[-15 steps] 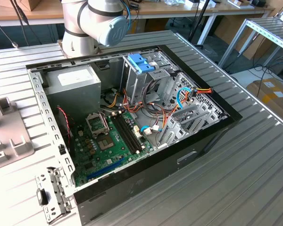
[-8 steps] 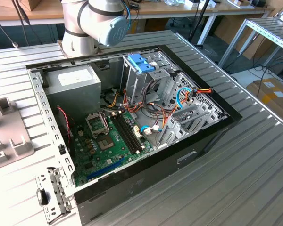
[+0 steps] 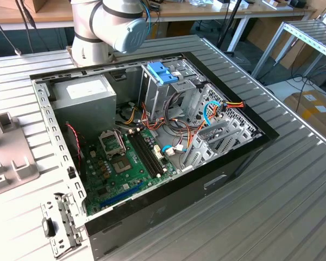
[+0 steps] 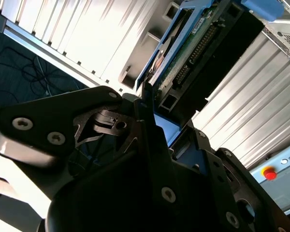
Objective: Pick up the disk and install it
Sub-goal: 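Pick up the disk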
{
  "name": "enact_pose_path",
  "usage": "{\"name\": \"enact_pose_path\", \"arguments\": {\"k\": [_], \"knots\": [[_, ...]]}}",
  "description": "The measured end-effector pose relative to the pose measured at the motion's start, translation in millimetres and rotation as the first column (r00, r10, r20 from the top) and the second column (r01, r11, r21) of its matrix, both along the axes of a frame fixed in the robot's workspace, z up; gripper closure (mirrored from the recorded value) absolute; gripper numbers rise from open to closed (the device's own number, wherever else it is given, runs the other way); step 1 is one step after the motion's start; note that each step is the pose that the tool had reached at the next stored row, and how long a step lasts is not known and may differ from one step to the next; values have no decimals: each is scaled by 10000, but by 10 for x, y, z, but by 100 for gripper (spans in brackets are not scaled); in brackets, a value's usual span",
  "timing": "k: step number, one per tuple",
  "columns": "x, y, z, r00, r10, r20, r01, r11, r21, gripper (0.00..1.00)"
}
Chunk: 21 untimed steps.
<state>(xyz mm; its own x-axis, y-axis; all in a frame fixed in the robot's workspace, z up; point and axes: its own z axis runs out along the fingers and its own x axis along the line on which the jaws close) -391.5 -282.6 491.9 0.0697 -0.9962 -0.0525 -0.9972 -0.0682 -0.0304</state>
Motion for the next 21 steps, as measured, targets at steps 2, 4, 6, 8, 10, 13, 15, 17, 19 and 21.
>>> {"name": "enact_pose_path", "arguments": {"k": [2, 4, 6, 8, 10, 13, 15, 17, 19, 21], "knots": [[36, -1, 0, 10000, 0, -3, 0, 10000, 0, 63], [62, -2, 0, 10000, -1, -5, 1, 10000, 0, 63], [89, -3, 0, 10000, -1, -7, 1, 10000, 0, 63], [119, -5, 0, 10000, 0, -9, 0, 10000, 0, 63], [157, -7, 0, 10000, 0, -12, 0, 10000, 0, 63], [210, -10, 0, 10000, -1, -16, 1, 10000, 0, 63], [255, -14, 0, 10000, 0, -19, 0, 10000, 0, 63], [279, -16, 0, 10000, 0, -20, 0, 10000, 0, 63], [310, -18, 0, 10000, 0, -22, 0, 10000, 0, 63], [346, -19, 0, 10000, 0, -24, 0, 10000, 0, 63]]}}
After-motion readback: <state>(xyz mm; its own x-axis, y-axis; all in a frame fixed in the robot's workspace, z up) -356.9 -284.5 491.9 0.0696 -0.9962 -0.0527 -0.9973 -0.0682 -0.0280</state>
